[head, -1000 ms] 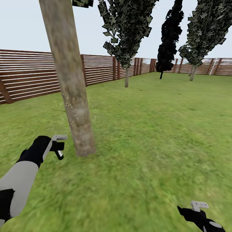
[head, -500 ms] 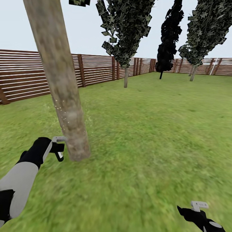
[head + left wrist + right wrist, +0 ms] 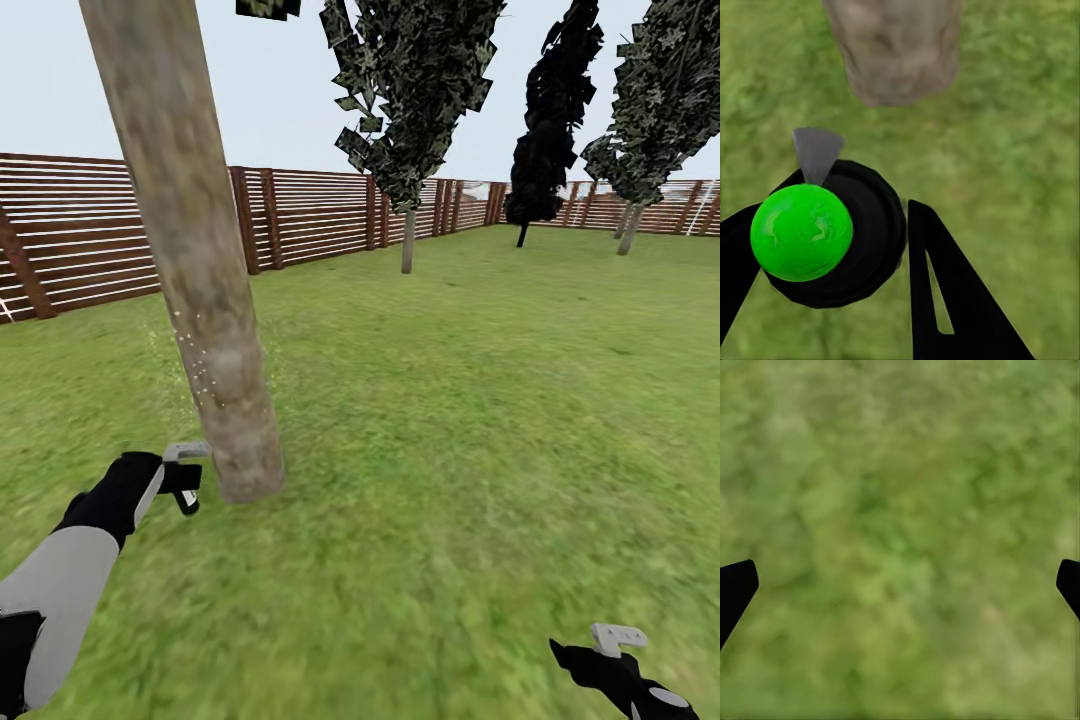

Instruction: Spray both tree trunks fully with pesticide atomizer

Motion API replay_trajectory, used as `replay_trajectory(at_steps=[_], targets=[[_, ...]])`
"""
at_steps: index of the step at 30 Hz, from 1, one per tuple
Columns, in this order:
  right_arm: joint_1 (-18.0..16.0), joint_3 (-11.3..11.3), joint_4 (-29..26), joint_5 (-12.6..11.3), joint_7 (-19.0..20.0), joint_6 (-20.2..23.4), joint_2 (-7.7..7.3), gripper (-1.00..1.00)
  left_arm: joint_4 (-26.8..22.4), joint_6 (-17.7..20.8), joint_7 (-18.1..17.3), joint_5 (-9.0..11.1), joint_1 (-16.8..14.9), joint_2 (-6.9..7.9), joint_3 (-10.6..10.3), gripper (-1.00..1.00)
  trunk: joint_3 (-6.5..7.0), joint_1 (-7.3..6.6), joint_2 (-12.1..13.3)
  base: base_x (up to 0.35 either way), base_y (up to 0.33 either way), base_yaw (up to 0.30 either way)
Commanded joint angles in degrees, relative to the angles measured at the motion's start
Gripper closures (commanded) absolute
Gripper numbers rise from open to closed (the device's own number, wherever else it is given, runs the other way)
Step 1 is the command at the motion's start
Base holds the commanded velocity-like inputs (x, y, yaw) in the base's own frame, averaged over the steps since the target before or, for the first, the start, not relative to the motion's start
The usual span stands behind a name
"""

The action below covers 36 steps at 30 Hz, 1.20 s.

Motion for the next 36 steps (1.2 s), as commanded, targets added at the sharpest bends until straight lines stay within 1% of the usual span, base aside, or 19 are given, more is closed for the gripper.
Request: replay_trajectory(at_steps=[1, 5, 12, 22, 32, 36], targets=[[-0.1, -0.5, 0.0, 0.6, 0.4, -0.3, 0.03, -1.00, 0.1, 0.1, -0.5, -0.6, 0.0, -0.06, 0.3, 1.00, -0.05, -0.01, 0.0, 0.000, -0.002, 0.000], [-0.1, -0.5, 0.0, 0.6, 0.4, -0.3, 0.03, -1.00, 0.4, 0.1, -0.5, -0.6, 0.0, -0.08, 0.3, 1.00, -0.05, -0.01, 0.0, 0.010, -0.028, 0.000], [-0.1, -0.5, 0.0, 0.6, 0.4, -0.3, 0.03, -1.00, 0.9, 0.1, -0.5, -0.6, 0.0, -0.08, 0.3, 1.00, -0.05, -0.01, 0.0, 0.078, -0.233, 0.001], [-0.1, -0.5, 0.0, 0.6, 0.4, -0.3, 0.12, -1.00, 2.7, 0.1, -0.4, -0.8, 0.0, 0.01, 0.3, 1.00, -0.05, -0.01, 0.0, 0.029, -0.236, 0.238], [-0.1, -0.5, 0.0, 0.6, 0.4, -0.3, 0.12, -1.00, 2.7, 0.1, -0.4, -0.8, 0.0, -0.06, 0.3, 1.00, -0.05, -0.01, 0.0, 0.191, -0.194, 0.015], [-0.1, -0.5, 0.0, 0.6, 0.4, -0.3, 0.12, -1.00, 2.7, 0.1, -0.4, -0.8, 0.0, -0.06, 0.3, 1.00, -0.05, -0.01, 0.0, 0.059, -0.257, 0.101]])
